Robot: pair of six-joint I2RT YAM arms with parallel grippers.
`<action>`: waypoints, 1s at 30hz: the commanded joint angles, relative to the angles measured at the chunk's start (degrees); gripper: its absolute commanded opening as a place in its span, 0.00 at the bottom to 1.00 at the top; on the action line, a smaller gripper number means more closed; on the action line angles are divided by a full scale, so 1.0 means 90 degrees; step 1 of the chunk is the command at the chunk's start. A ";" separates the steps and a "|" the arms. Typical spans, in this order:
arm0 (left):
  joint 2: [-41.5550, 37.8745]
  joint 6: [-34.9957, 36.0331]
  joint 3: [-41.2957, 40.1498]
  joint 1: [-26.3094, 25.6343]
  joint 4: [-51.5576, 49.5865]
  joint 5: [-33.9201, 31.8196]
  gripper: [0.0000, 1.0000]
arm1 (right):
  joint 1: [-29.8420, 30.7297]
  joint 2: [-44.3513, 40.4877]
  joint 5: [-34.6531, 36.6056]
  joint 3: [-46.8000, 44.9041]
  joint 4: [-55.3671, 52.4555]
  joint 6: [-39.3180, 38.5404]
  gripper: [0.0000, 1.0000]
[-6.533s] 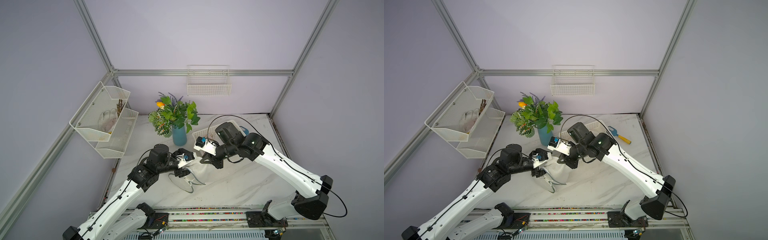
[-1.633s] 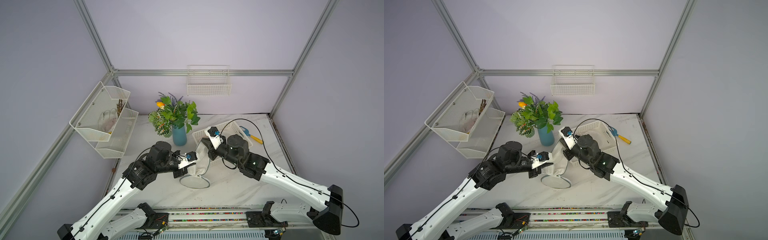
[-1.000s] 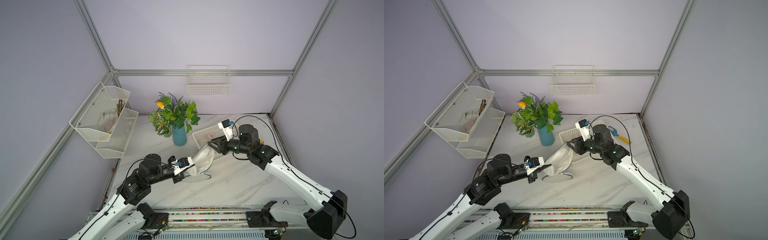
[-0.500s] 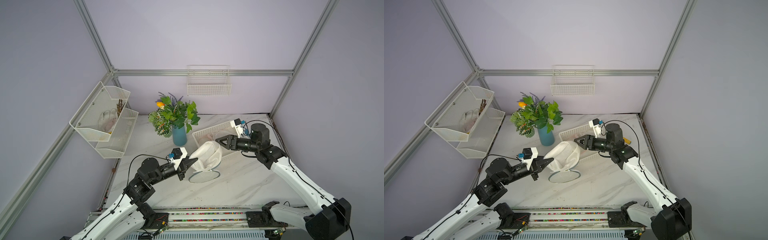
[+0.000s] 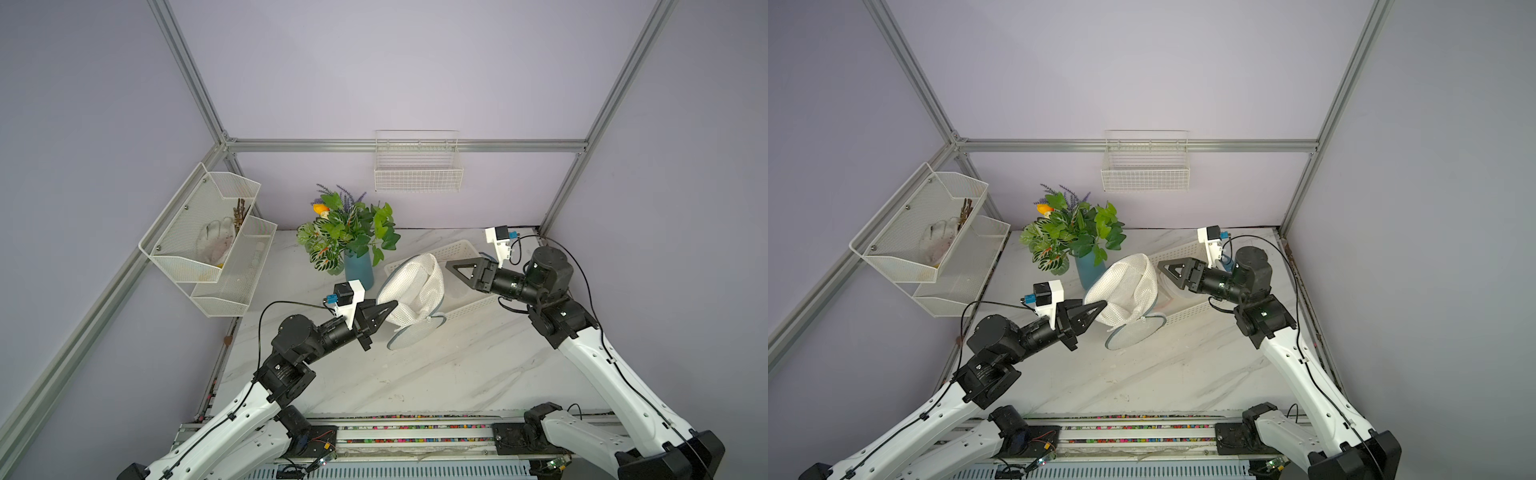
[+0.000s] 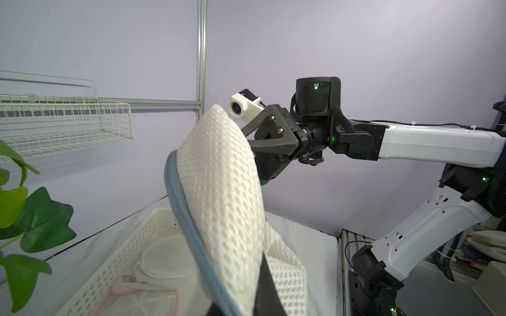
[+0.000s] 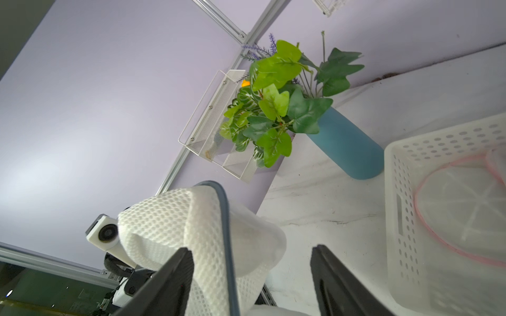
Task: Turn the laundry bag inside out
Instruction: Turn over the laundry bag.
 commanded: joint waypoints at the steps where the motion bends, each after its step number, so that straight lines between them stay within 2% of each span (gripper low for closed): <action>1: 0.0014 -0.0262 -0.0003 -0.0020 0.0627 0.0137 0.00 | 0.0033 0.0050 -0.0484 0.0102 0.0506 -0.0089 0.72; 7: 0.0032 -0.0317 -0.0035 -0.0020 0.0840 0.0093 0.00 | 0.0303 0.0015 -0.0602 0.0066 0.0184 -0.0418 0.67; 10: 0.0081 -0.0372 -0.0023 -0.0020 0.0979 0.0093 0.00 | 0.0399 -0.0057 -0.0553 -0.0034 -0.0117 -0.0550 0.58; 15: 0.0160 -0.0383 -0.0004 -0.0020 0.1099 0.0107 0.00 | 0.0414 -0.0238 -0.0583 -0.0301 0.0133 -0.0299 0.42; 17: 0.0207 -0.0406 -0.0003 -0.0020 0.1148 0.0135 0.00 | 0.0412 -0.0243 -0.0573 -0.0343 0.0131 -0.0218 0.33; 21: 0.0253 -0.0467 0.0007 -0.0020 0.1290 0.0286 0.00 | 0.0396 -0.0218 -0.0336 -0.0408 0.0437 -0.0039 0.04; 22: 0.0251 -0.0485 0.0007 -0.0020 0.1324 0.0356 0.00 | 0.0376 -0.0189 -0.0243 -0.0391 0.0386 -0.0040 0.00; 27: 0.0196 -0.0578 0.0021 -0.0020 0.1522 0.0852 0.00 | 0.0188 0.0016 0.0012 -0.0445 0.0185 -0.0023 0.00; 30: 0.0199 -0.0745 -0.0012 -0.0020 0.2057 0.1204 0.00 | 0.0161 0.0210 -0.0058 -0.0727 0.0200 -0.0050 0.00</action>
